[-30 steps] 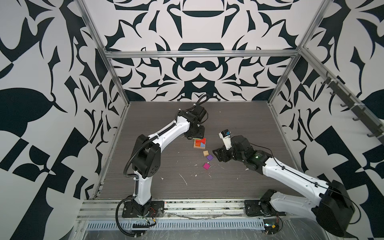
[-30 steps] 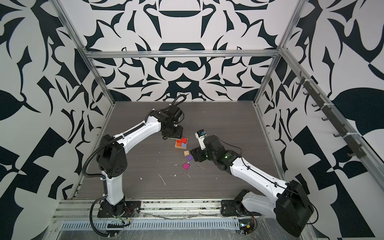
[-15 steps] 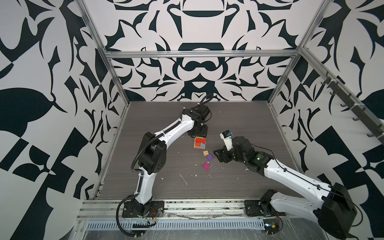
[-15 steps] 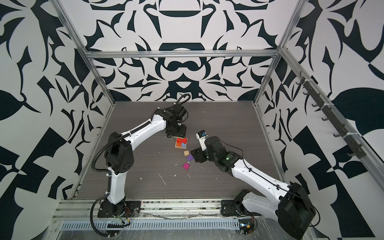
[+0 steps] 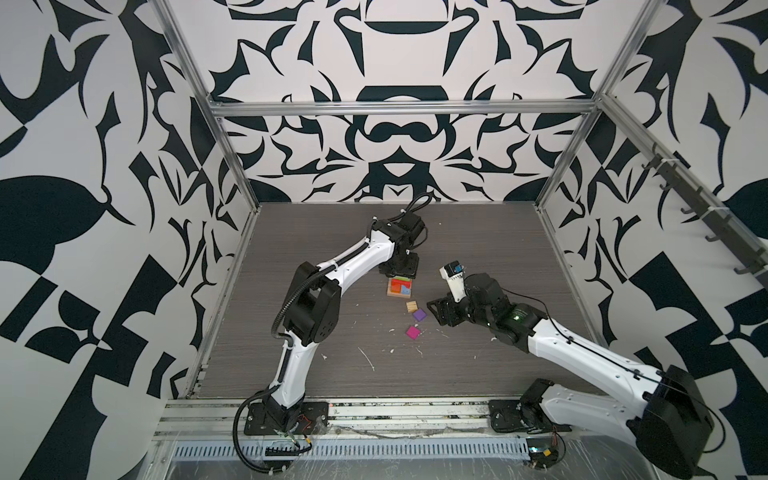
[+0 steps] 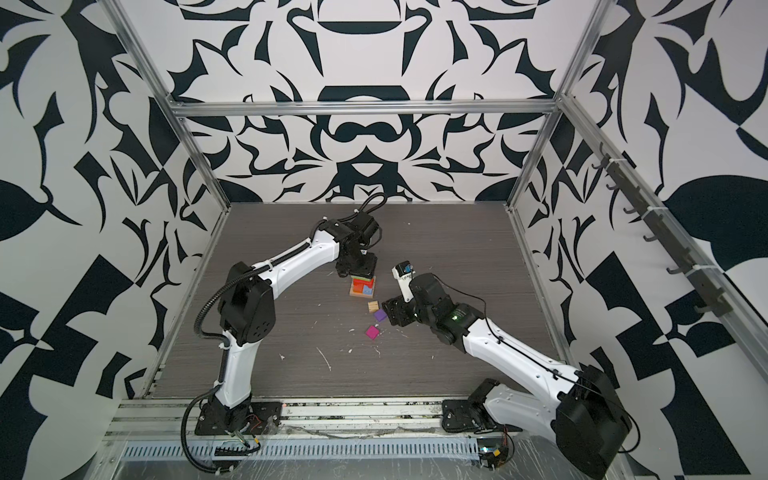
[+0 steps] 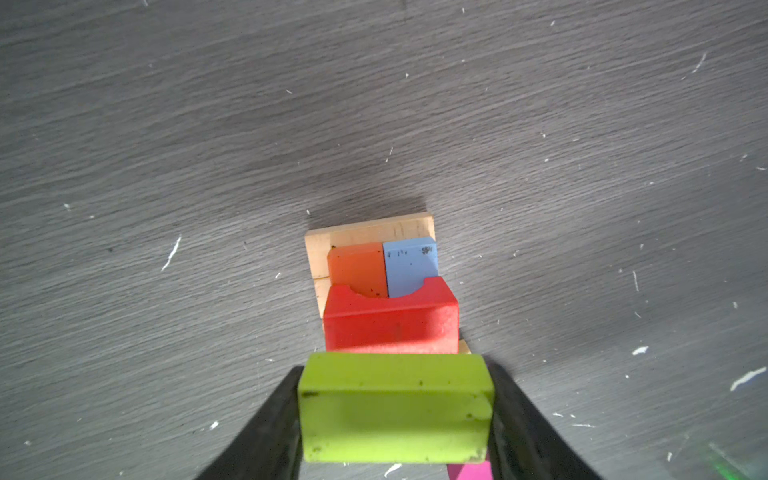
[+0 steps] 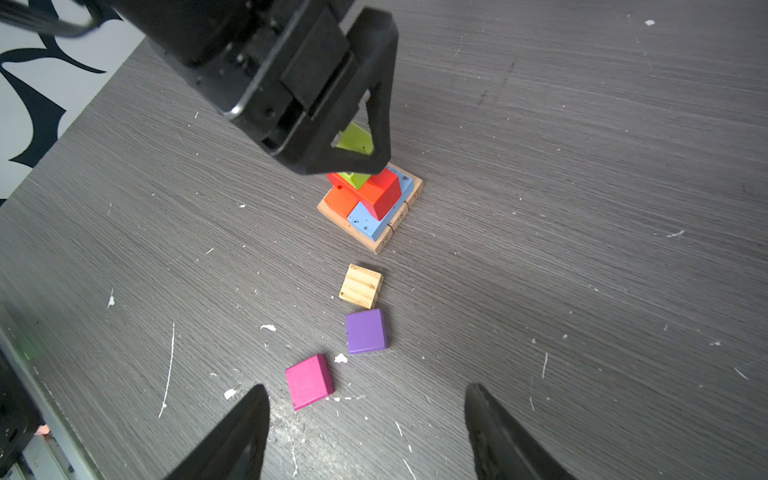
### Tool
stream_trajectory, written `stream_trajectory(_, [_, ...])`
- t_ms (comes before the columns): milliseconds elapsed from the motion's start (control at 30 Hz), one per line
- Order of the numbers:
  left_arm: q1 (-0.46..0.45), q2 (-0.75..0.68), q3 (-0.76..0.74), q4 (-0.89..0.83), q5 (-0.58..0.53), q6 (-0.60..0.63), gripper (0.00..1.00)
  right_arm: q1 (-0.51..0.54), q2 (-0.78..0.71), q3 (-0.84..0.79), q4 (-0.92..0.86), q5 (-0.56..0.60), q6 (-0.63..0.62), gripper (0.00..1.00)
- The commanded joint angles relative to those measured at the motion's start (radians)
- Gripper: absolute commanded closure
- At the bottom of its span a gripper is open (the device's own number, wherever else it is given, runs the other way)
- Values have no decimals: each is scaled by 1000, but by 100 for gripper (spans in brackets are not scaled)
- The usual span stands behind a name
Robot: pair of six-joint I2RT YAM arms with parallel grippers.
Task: Build the wood block tower
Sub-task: 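Lower the lime green block onto the red arch with the left gripper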
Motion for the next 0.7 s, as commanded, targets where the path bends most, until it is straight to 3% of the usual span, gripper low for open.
stream_trajectory(0, [-4,29,34,-42,-11,3,43,-1,-24,0,22,6,-2,23])
stream_trajectory(667, [-6,65,68,-52,-22,4,43,-1,-20,4,20,9,-9,23])
